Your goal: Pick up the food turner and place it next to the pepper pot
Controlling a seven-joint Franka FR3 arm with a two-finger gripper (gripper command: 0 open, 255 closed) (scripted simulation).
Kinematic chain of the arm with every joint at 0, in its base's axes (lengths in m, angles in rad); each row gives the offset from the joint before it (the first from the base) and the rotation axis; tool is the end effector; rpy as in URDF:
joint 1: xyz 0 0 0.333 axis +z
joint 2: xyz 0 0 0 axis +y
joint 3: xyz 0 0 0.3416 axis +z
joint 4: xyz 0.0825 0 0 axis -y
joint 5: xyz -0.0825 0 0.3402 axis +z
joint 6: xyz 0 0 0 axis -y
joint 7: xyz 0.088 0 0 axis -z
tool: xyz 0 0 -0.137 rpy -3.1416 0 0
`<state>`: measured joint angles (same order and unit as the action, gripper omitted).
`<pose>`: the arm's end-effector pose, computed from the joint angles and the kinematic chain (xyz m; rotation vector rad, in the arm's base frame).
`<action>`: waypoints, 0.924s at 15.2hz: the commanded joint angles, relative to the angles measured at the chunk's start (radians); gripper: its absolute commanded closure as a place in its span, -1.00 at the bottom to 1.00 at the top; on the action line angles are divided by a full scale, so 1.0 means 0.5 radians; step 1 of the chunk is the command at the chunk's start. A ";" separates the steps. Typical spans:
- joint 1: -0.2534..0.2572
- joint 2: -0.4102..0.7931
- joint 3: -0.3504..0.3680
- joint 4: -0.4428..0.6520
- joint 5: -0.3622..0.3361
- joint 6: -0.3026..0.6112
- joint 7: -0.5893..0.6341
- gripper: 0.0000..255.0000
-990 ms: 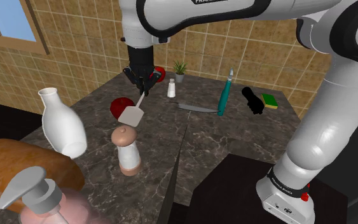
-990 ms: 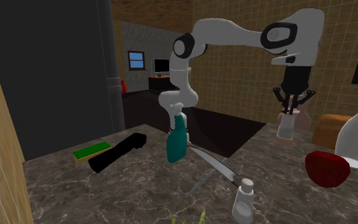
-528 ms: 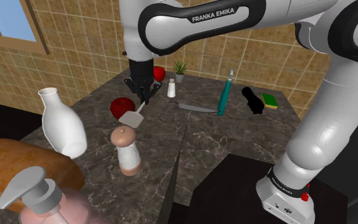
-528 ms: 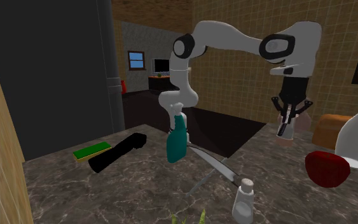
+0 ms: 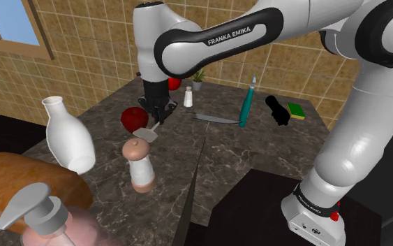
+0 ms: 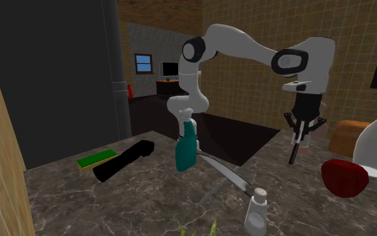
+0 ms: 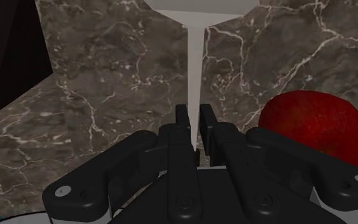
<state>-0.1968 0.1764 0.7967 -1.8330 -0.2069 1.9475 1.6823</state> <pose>0.4835 0.2805 0.4706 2.7182 -1.5077 0.0905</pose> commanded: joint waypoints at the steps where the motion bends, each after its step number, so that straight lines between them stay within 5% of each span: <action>1: 0.004 0.020 -0.005 -0.038 -0.019 0.051 0.015 1.00; 14: 0.046 0.176 -0.054 -0.233 -0.173 0.347 0.132 1.00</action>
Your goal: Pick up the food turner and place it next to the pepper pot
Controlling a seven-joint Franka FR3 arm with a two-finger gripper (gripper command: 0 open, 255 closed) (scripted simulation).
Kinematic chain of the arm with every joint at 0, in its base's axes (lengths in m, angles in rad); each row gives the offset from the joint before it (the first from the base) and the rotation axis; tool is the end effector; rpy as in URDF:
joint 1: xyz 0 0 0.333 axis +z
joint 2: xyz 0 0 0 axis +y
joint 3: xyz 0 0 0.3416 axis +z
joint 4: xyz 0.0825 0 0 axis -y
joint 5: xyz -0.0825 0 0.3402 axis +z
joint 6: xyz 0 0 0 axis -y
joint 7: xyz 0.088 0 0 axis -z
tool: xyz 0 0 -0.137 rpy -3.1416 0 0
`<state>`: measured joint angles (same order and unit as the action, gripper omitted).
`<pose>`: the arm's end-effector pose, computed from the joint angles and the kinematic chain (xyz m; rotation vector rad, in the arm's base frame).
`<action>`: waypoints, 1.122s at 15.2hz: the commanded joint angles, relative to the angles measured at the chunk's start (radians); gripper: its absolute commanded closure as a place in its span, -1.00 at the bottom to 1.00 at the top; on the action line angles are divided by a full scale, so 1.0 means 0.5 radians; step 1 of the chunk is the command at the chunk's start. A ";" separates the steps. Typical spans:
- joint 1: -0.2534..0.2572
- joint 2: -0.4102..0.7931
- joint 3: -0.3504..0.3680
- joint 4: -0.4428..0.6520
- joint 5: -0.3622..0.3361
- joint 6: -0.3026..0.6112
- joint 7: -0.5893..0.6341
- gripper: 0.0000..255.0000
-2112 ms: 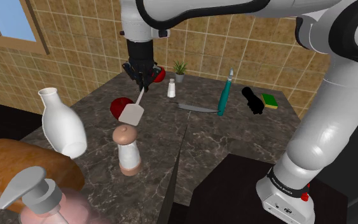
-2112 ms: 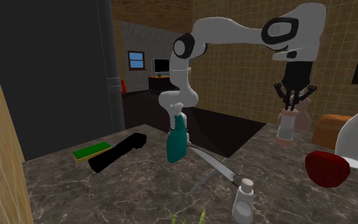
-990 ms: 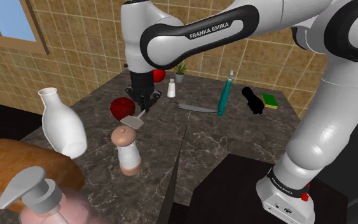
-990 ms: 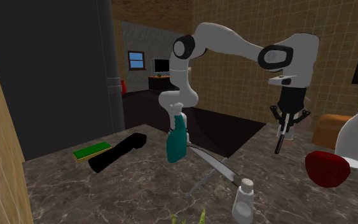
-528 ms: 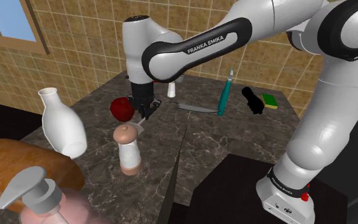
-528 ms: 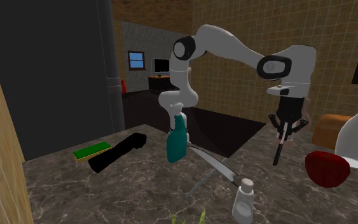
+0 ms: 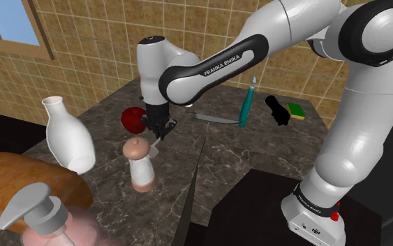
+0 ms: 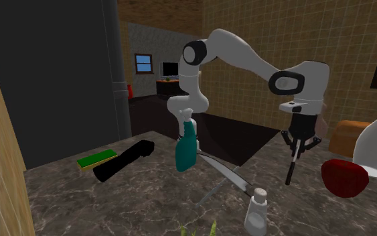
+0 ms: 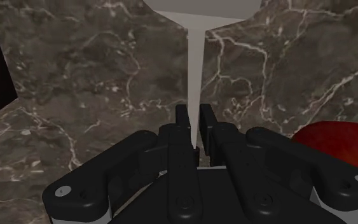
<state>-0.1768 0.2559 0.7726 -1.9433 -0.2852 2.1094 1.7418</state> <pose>0.4895 0.2805 0.4026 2.7183 -1.5082 0.0907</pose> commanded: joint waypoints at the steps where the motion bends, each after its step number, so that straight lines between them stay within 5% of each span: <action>1: 0.011 0.032 -0.011 -0.024 -0.031 0.045 0.023 1.00; 13: 0.034 0.102 -0.040 -0.069 -0.102 0.137 0.074 1.00; 14: 0.035 0.102 -0.040 -0.071 -0.102 0.138 0.075 -1.00; 17: 0.036 0.105 -0.041 -0.070 -0.105 0.140 0.077 -1.00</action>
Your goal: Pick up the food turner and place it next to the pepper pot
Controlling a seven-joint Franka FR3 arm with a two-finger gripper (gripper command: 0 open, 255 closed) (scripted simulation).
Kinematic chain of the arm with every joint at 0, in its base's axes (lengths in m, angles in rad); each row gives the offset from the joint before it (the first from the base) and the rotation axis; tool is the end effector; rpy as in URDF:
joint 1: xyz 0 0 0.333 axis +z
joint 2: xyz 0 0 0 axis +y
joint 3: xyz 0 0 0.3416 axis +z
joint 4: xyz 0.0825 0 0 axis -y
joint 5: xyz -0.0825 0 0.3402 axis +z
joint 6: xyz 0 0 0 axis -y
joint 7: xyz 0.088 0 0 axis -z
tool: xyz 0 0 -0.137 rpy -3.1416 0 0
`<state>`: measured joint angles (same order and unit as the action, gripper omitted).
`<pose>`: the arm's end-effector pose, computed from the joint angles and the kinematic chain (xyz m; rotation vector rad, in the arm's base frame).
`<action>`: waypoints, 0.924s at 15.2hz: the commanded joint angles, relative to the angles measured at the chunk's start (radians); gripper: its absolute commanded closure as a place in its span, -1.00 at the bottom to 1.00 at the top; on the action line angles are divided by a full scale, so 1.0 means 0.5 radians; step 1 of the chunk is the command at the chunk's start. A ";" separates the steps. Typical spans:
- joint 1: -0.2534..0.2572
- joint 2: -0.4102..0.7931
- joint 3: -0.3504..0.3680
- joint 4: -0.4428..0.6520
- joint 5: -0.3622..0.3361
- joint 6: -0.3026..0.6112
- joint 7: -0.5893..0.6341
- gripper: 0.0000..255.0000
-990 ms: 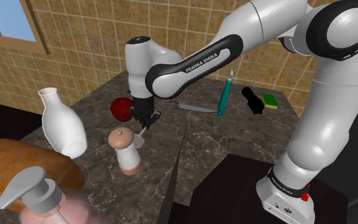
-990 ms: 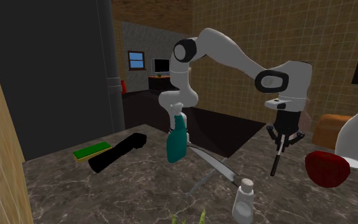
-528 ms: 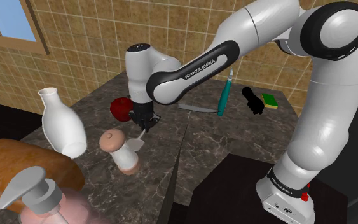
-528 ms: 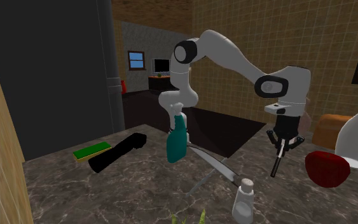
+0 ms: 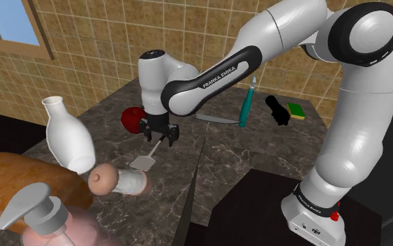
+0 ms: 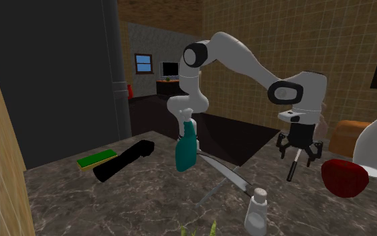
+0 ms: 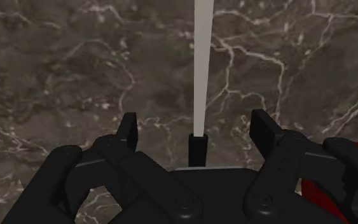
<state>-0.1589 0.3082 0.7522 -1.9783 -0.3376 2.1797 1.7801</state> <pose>0.4929 0.2812 0.3697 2.7189 -1.5081 0.0912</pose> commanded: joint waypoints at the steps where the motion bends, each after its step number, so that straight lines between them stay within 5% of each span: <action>1: 0.000 0.001 -0.001 -0.001 0.000 0.001 0.000 -1.00; 6: -0.043 -0.142 0.063 0.109 0.142 -0.207 -0.092 -1.00; 14: -0.042 -0.142 0.062 0.110 0.142 -0.207 -0.092 -1.00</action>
